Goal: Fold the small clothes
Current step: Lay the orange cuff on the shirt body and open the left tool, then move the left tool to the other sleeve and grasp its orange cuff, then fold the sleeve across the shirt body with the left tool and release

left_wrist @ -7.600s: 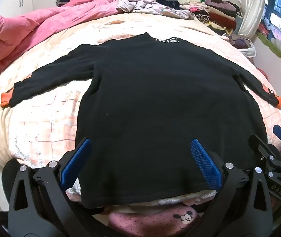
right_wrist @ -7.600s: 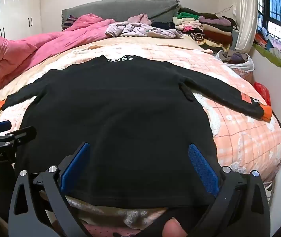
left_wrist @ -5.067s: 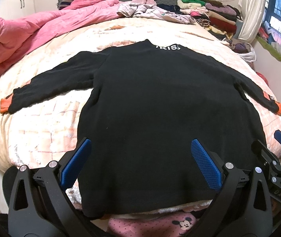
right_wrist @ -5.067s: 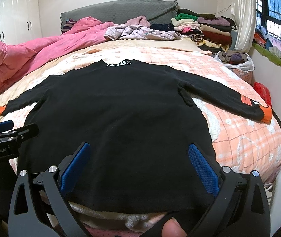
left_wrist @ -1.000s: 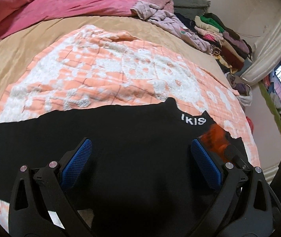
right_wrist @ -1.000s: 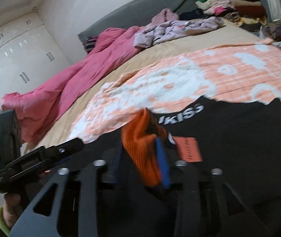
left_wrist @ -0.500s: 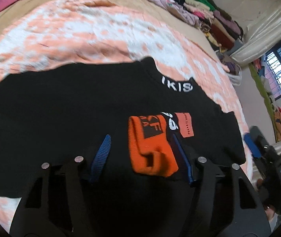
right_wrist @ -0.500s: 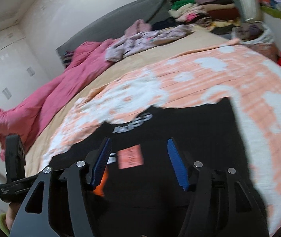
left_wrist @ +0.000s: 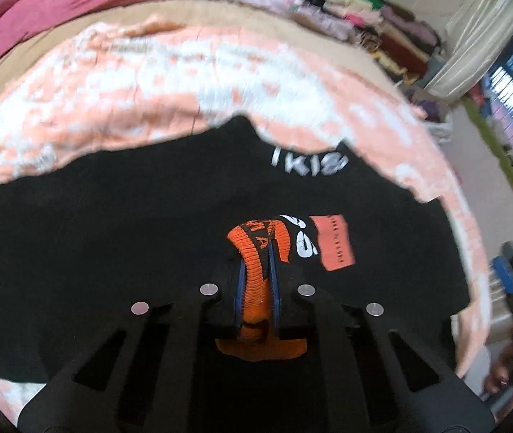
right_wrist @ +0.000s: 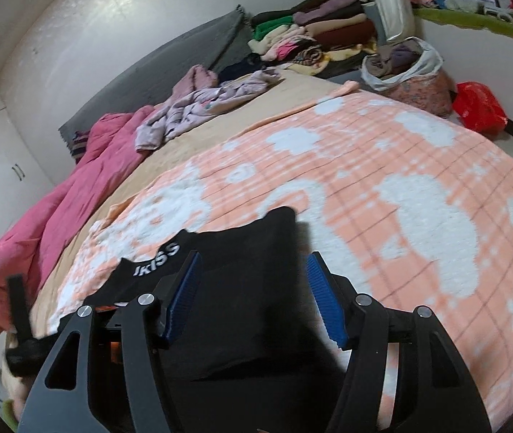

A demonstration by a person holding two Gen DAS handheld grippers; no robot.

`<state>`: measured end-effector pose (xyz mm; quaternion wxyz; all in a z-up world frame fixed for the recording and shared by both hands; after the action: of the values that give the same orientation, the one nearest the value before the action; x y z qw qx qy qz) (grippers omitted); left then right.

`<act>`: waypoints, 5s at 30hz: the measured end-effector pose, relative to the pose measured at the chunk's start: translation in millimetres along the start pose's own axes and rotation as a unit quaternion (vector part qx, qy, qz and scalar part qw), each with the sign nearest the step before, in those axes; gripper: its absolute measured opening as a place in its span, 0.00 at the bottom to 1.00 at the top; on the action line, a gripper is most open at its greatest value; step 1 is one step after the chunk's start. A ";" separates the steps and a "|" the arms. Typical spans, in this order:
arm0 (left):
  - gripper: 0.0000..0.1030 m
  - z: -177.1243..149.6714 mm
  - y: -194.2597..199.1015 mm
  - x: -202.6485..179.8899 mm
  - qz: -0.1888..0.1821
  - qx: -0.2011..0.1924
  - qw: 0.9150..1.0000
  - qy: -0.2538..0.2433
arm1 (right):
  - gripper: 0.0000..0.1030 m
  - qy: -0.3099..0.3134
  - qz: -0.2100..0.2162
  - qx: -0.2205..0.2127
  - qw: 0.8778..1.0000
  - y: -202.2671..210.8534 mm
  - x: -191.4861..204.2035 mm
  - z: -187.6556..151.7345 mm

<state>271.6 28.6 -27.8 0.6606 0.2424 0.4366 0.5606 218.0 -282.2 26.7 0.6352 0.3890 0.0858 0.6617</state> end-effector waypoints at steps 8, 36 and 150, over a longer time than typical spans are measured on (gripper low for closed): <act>0.05 13.1 48.6 21.0 0.048 -0.060 0.997 -0.016 | 0.58 -0.004 -0.014 0.013 1.000 -7.0 -8.4 -3.6; 0.30 -41.1 16.9 55.3 0.108 0.000 0.993 -0.036 | 0.61 0.197 -0.044 0.166 0.965 -88.8 72.5 -85.3; 0.07 -9.0 94.3 28.5 -0.019 -0.099 0.994 0.042 | 0.96 0.170 0.042 0.080 0.981 -6.4 111.2 -65.7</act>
<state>213.8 78.2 35.4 0.6729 0.1441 0.4104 0.5984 194.2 -155.1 23.0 0.5499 0.3236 0.2290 0.7351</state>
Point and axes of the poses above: each gripper's, at about its wrist camera, not at the fingertips, and y roughly against the way its jaws point, x to its left, z to its top, the point moved 2 cm from there along -y, roughly the way its jaws point, and after that the axes turned 2 degrees about z, right-handed, at the moved point
